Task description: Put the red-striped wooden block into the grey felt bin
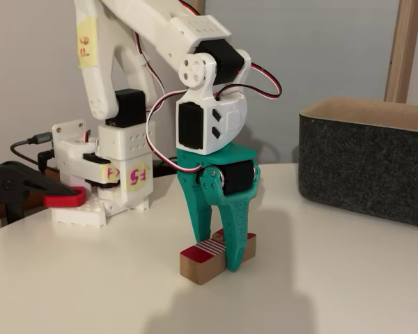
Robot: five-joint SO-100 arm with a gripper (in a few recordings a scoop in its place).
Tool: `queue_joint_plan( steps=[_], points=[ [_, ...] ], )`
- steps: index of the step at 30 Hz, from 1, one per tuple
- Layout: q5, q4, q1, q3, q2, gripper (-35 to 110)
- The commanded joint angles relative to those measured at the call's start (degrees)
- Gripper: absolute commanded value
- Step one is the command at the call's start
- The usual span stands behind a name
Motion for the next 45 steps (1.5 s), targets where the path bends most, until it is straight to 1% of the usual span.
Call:
queue_joint_plan(
  steps=[1,8,14,24,37,45],
  points=[
    [-0.26,-0.88,0.18,0.09,0.26,13],
    [-1.58,-3.87,0.70,-0.62,0.88,8],
    [-1.76,-3.87,1.23,-2.55,1.32,5],
    [-0.79,-3.87,2.72,-6.15,3.52,3],
    [0.88,-4.22,4.75,-12.22,16.35,1],
    [4.39,-8.96,3.78,-17.14,22.68,2]
  ],
)
